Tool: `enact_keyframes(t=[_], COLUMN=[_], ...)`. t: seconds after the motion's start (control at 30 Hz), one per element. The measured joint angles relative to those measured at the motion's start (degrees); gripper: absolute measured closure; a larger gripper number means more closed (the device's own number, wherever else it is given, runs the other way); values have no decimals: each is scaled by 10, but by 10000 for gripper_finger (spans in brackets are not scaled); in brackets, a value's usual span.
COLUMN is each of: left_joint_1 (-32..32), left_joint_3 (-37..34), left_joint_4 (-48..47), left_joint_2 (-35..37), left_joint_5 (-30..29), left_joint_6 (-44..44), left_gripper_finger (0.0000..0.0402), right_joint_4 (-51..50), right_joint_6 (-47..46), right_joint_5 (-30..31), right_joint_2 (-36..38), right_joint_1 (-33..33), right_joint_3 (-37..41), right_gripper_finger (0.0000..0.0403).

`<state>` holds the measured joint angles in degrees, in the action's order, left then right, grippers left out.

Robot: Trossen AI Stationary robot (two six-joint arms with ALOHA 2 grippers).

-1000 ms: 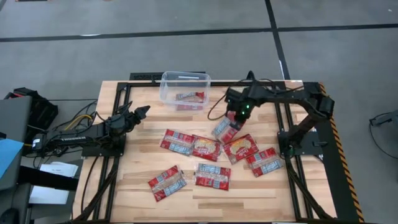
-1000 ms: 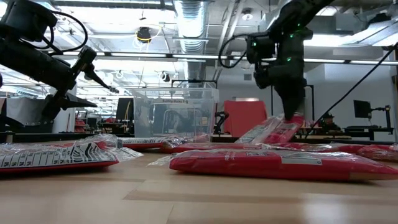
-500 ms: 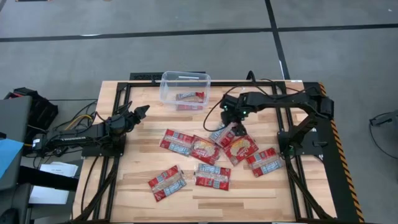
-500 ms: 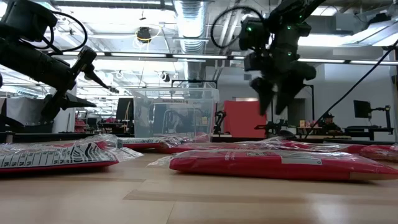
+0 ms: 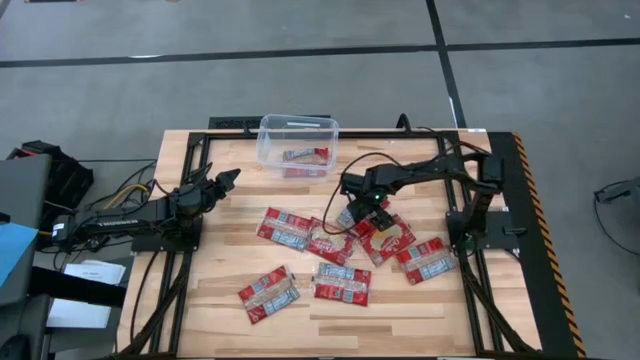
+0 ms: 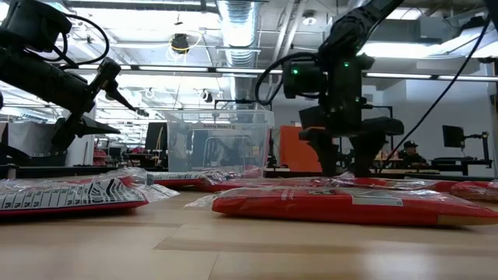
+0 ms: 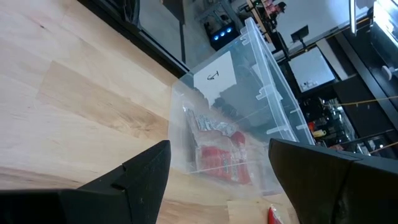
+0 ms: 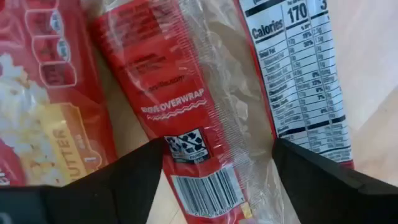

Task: Sort popcorn bags into baskets
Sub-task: Put the red popcorn bag into the transparent bin

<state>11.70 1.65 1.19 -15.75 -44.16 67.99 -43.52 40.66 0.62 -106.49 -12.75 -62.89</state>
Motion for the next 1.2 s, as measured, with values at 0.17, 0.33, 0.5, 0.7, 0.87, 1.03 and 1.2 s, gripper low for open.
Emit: enact_keyframes(t=[0.17,0.33,0.5,0.7,0.87,1.03,1.2], left_joint_1=[0,0,0,0,0,0,0], left_joint_3=[0,0,0,0,0,0,0], left_joint_4=[0,0,0,0,0,0,0], left_joint_2=[0,0,0,0,0,0,0], left_joint_5=[0,-1,-2,-2,-2,-2,-2], left_joint_6=[0,-2,-2,-2,-2,-3,-9], left_gripper_finger=[140,140,140,140,140,140,140], right_joint_4=[-20,-22,-21,-20,-30,-22,-12], right_joint_6=[-24,-33,-49,-112,-162,-230,-253], right_joint_5=[9,6,7,8,8,9,-5], right_joint_2=[-11,17,39,39,61,106,144], right_joint_1=[0,-2,-7,-13,-12,-17,-42], right_joint_3=[-2,5,7,7,7,6,6], right_gripper_finger=[152,260,365,394,398,398,396])
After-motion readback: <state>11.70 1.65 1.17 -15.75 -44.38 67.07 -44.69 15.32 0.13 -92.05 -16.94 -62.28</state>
